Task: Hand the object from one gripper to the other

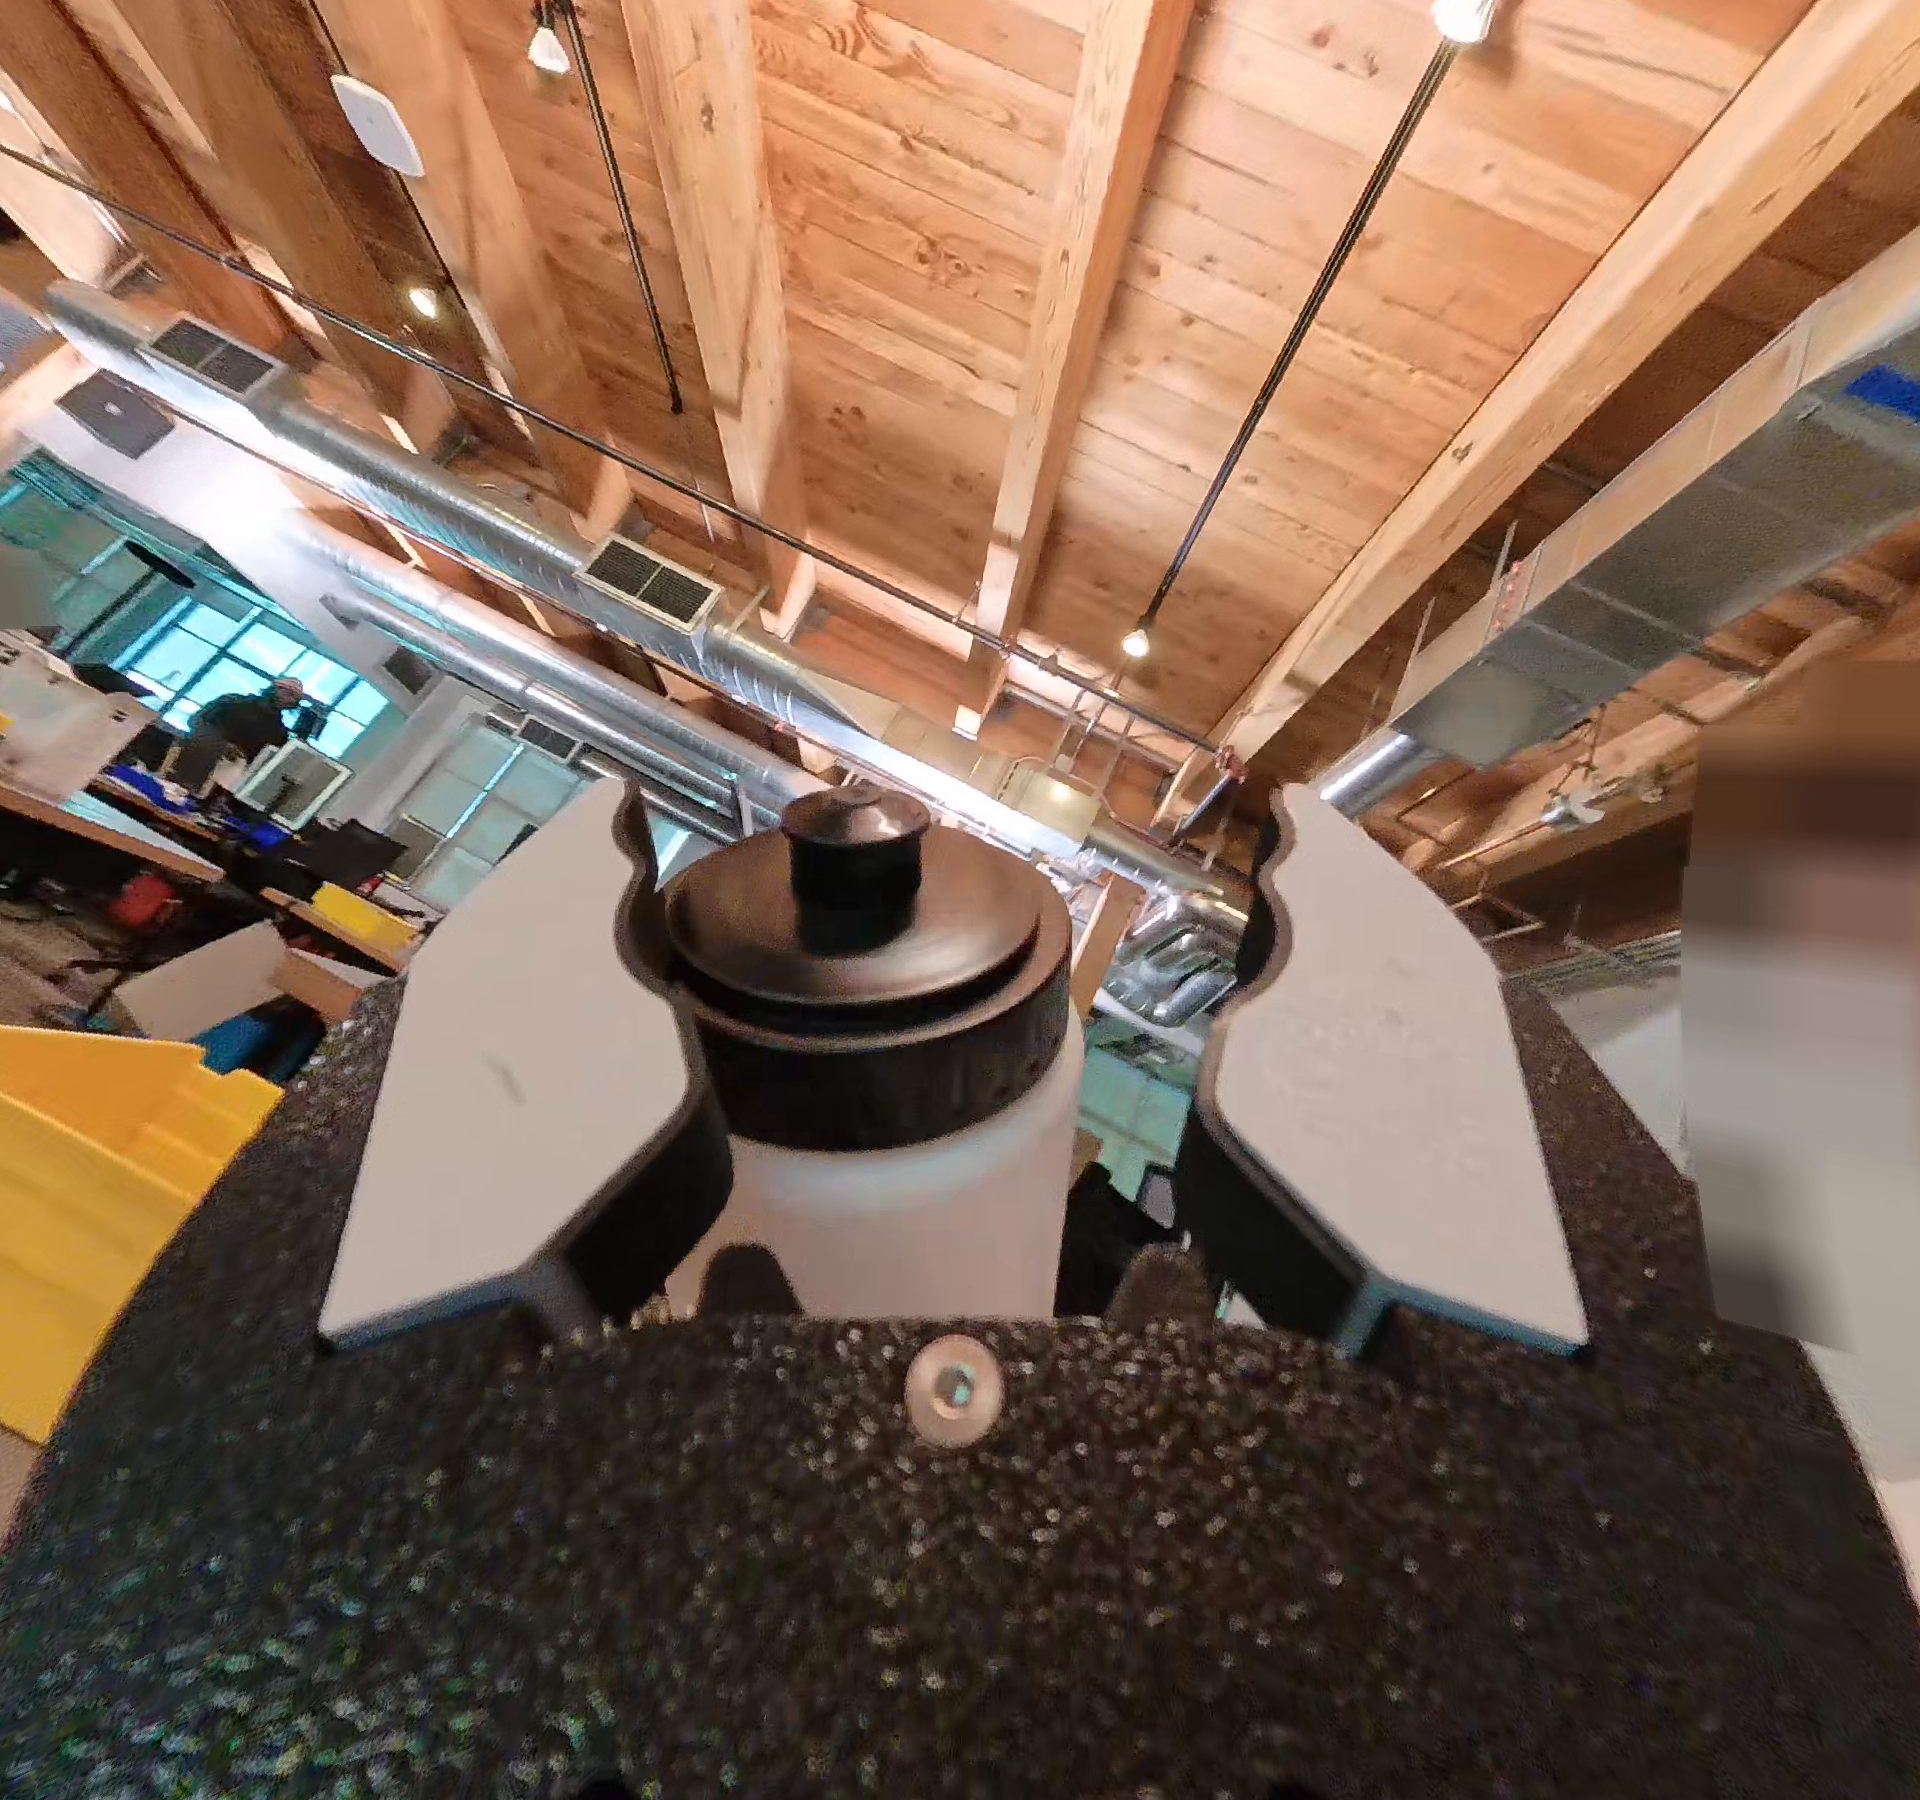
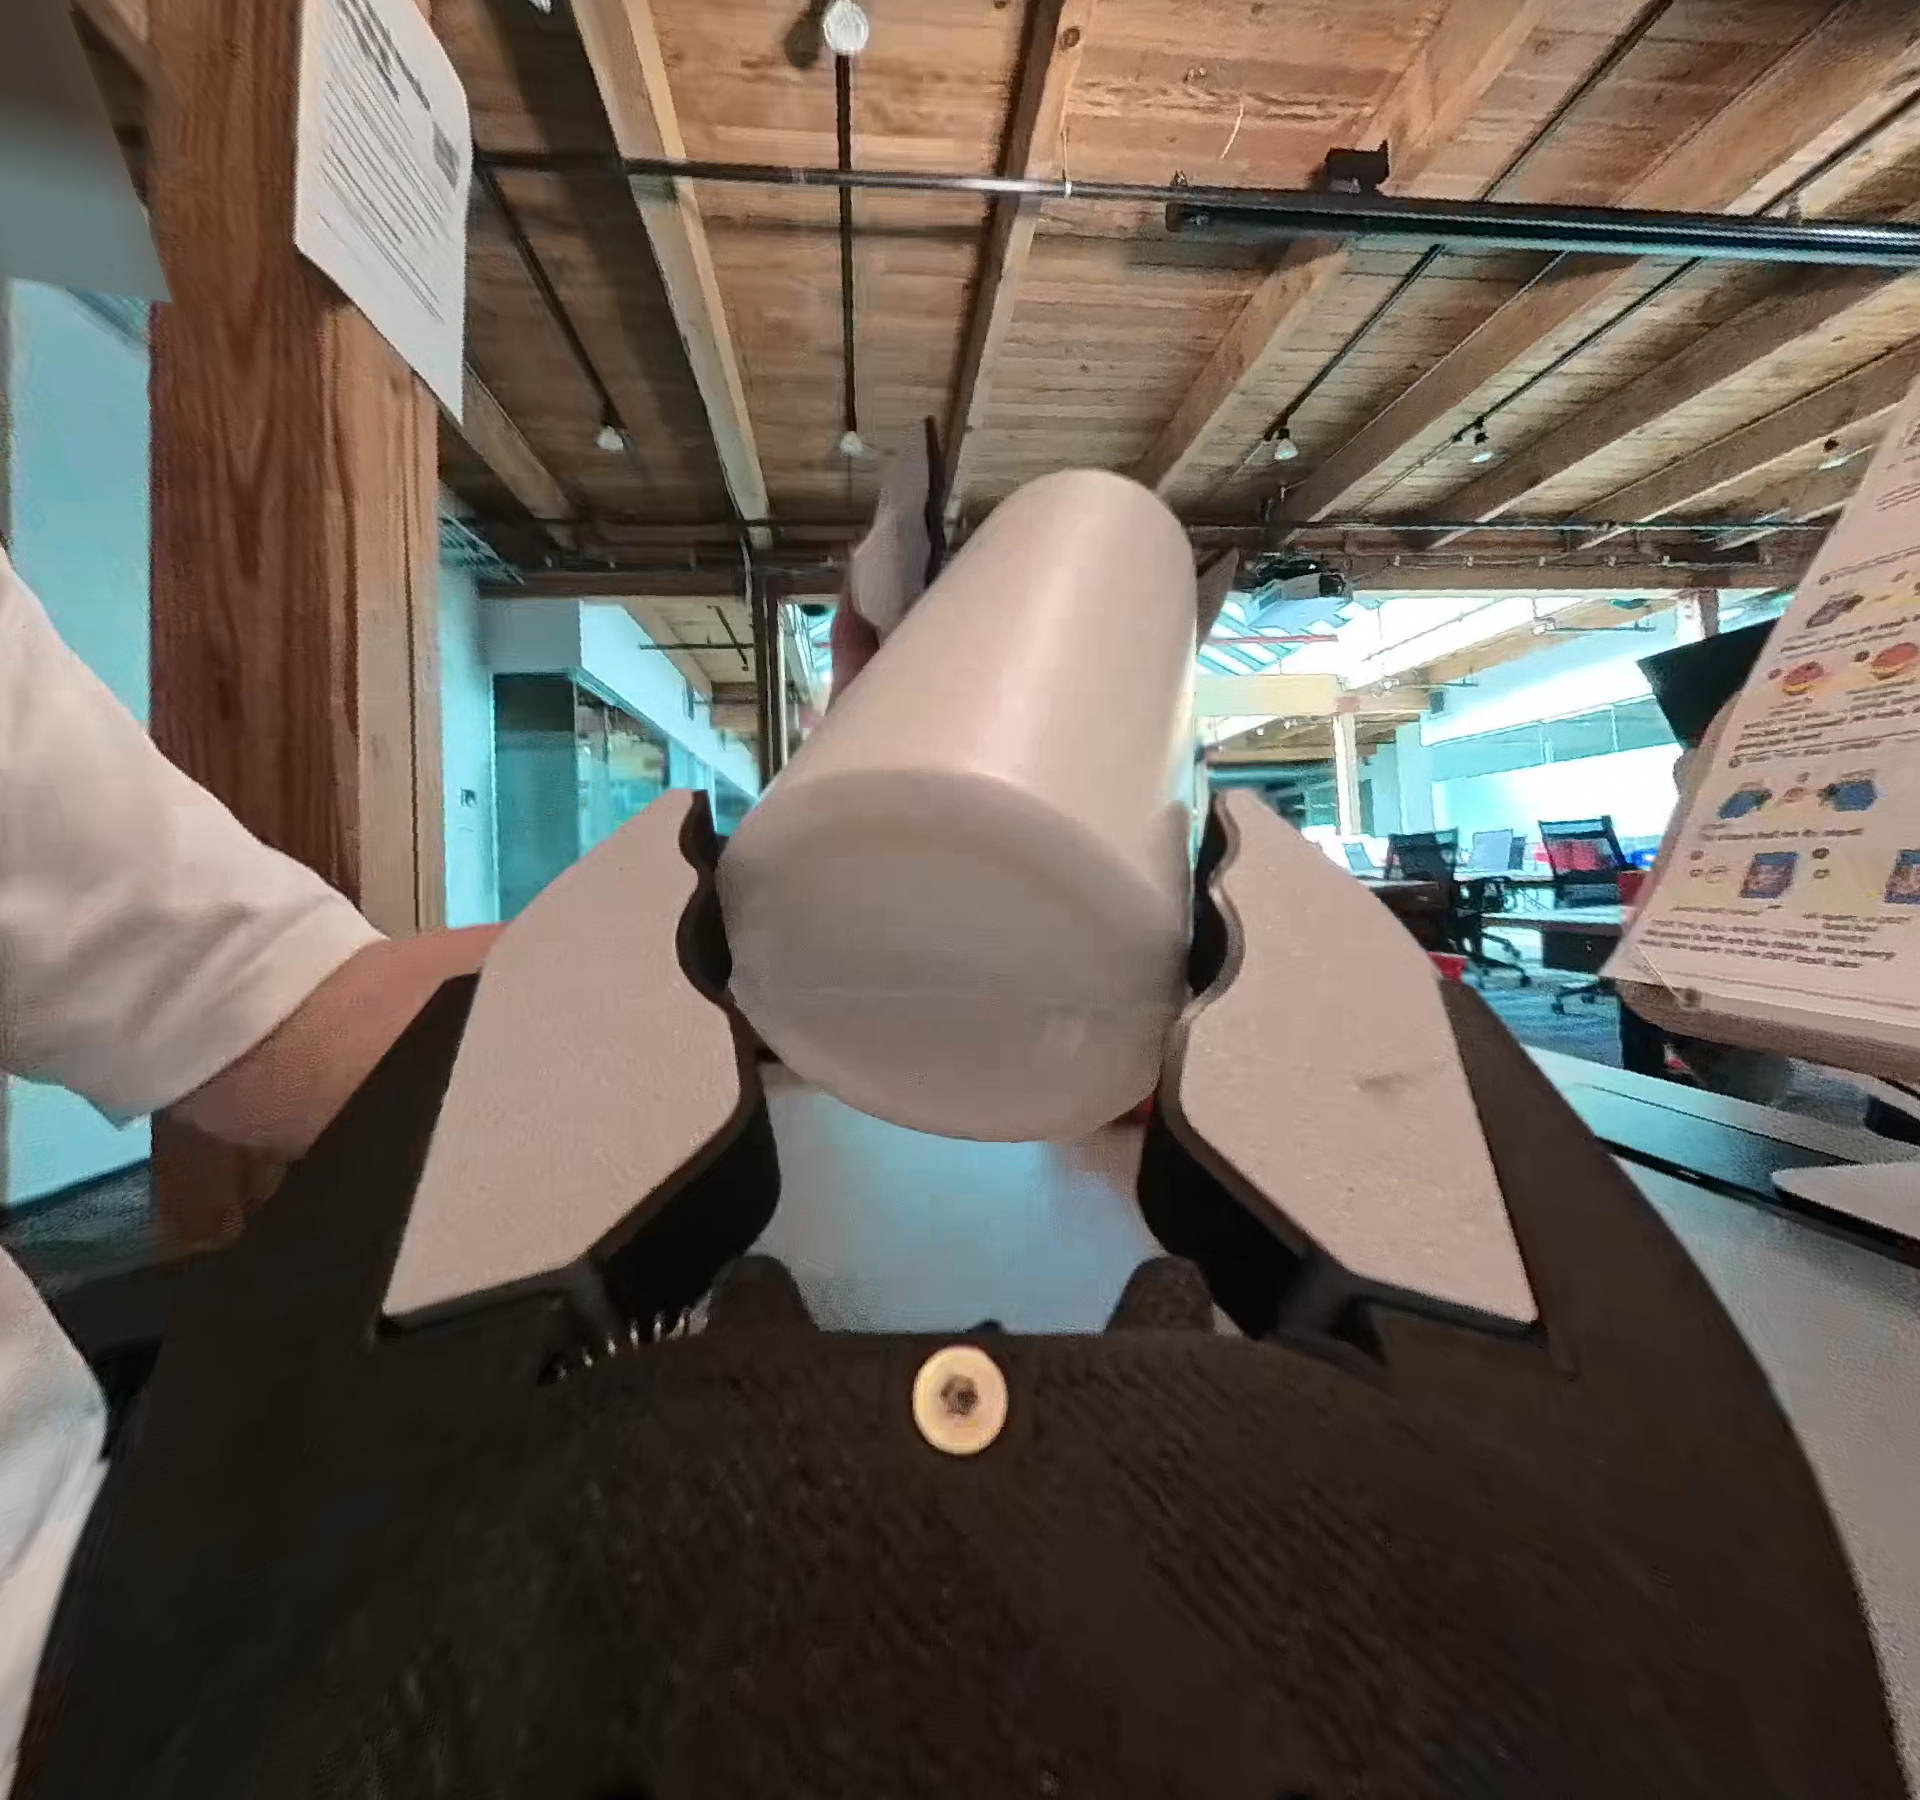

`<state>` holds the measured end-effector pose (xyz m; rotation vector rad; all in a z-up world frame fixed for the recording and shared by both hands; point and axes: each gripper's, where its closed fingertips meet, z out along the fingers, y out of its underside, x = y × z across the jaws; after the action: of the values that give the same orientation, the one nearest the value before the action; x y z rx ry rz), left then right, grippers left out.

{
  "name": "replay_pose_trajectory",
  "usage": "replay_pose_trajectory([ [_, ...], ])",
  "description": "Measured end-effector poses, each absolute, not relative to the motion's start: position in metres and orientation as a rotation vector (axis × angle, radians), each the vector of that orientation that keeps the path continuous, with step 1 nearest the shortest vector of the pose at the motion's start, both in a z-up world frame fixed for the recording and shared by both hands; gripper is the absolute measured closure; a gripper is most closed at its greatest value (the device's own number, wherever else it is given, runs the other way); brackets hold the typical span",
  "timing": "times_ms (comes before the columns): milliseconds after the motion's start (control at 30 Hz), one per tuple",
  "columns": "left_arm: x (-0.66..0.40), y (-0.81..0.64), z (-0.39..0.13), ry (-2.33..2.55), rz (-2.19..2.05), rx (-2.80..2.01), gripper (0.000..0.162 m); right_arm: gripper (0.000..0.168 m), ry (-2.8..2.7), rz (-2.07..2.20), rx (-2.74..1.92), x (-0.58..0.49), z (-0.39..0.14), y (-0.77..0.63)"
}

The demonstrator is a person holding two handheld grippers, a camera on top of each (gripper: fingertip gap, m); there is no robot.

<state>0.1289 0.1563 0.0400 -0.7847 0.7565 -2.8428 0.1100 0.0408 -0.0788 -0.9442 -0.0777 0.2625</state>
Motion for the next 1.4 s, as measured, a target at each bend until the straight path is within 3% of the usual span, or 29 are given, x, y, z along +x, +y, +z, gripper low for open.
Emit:
replay_pose_trajectory([
  [200, 0.137, 0.148, 0.029, 0.890, -2.614, -0.875, 0.043, 0.080, -0.089, 0.205, -0.939, 0.110, -0.073, 0.038],
  [333, 0.119, 0.145, 0.042, 0.769, -2.958, -0.764, 0.073, 0.080, -0.153, 0.246, -0.998, 0.098, -0.083, 0.046],
  [400, 0.123, 0.110, 0.026, 1.084, -2.745, -0.767, 0.056, 0.080, -0.138, 0.244, -0.983, 0.095, -0.081, 0.052],
  [600, 0.131, 0.089, 0.000, 1.501, -2.104, -0.684, 0.047, 0.081, -0.172, 0.229, -1.076, 0.094, -0.084, 0.050],
  [800, 0.129, 0.084, -0.017, 1.773, -2.025, -0.750, 0.062, 0.081, -0.217, 0.109, -1.204, 0.099, -0.097, 0.054],
  [1000, 0.144, 0.104, -0.023, 1.593, -2.164, -0.977, 0.067, 0.085, -0.068, 0.045, -1.160, 0.117, -0.093, 0.056],
  [1167, 0.163, 0.131, -0.028, 1.342, -2.171, -1.241, 0.067, 0.065, 0.022, -0.220, -1.171, 0.138, -0.100, 0.063],
  [1400, 0.167, 0.118, -0.055, 1.303, -2.294, -1.508, 0.066, 0.052, -0.117, -0.761, -1.220, 0.145, -0.091, 0.062],
])
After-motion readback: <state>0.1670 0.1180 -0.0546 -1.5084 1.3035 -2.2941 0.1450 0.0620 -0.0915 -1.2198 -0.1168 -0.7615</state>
